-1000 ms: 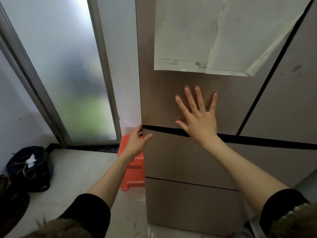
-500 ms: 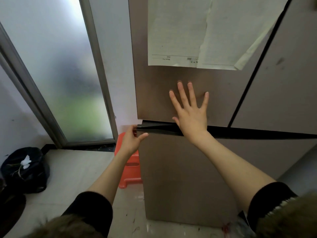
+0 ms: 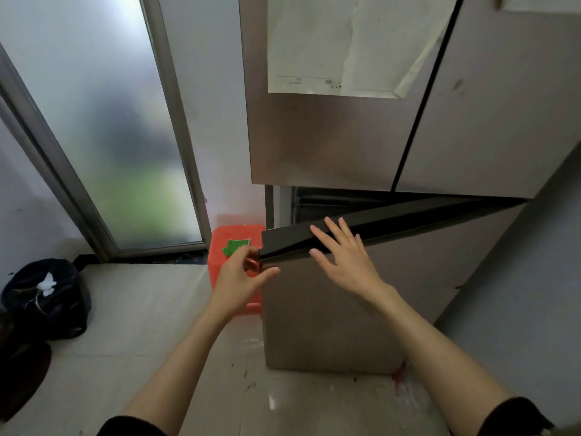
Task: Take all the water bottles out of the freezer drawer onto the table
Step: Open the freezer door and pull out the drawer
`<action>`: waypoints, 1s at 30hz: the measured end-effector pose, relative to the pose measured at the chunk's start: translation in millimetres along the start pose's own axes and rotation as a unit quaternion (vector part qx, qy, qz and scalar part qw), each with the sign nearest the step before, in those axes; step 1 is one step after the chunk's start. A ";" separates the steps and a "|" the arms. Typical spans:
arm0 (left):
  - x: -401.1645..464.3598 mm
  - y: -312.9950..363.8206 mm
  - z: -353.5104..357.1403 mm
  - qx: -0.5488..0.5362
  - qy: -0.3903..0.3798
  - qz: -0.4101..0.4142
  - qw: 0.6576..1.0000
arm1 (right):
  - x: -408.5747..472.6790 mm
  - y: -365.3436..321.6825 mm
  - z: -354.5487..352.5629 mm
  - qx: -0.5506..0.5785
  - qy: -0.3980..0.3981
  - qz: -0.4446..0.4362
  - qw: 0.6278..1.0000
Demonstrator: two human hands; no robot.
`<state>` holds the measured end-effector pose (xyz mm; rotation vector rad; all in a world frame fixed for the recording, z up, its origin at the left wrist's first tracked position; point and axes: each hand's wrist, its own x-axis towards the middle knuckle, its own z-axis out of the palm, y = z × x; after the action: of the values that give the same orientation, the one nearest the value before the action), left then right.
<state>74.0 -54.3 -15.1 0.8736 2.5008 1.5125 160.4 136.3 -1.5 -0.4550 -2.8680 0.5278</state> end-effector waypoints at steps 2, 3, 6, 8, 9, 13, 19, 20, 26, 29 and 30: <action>-15.0 1.4 -0.1 0.026 0.010 0.068 0.997 | -16.9 -5.6 -1.1 0.037 0.008 0.014 0.999; -22.9 1.0 0.3 0.043 0.006 0.107 0.993 | -26.0 -9.4 0.4 0.054 0.021 0.022 0.998; -50.5 1.6 -1.2 0.106 -0.040 0.192 0.975 | -56.3 -20.9 3.3 0.087 0.060 0.051 0.993; -70.2 5.4 -3.8 0.148 -0.055 0.239 0.958 | -80.7 -23.4 1.0 0.100 0.073 0.068 0.990; -78.8 7.8 -4.5 0.168 -0.063 0.265 0.947 | -93.1 -22.7 -1.7 0.109 0.076 0.074 0.988; -112.3 31.6 1.0 0.234 -0.126 0.364 0.893 | -146.2 -14.8 -15.1 0.152 0.100 0.098 0.979; -159.8 74.4 30.7 0.184 -0.194 0.443 0.856 | -222.1 12.3 -40.9 0.179 0.131 0.131 0.966; -166.0 79.9 37.8 0.179 -0.196 0.450 0.853 | -233.0 18.2 -45.4 0.190 0.139 0.133 0.963; -189.3 110.3 88.0 0.156 -0.226 0.444 0.853 | -290.4 54.3 -77.0 0.166 0.150 0.158 0.962; -203.9 130.1 122.5 0.162 -0.273 0.419 0.851 | -315.8 74.7 -100.4 0.093 0.138 0.156 0.974; -208.9 136.3 134.1 0.162 -0.291 0.412 0.848 | -323.5 81.6 -108.4 0.066 0.134 0.156 0.976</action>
<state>353.6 -9.2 -12.3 2.2616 1.9895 0.6882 510.1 136.1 25.8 -0.8872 -2.4980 0.6472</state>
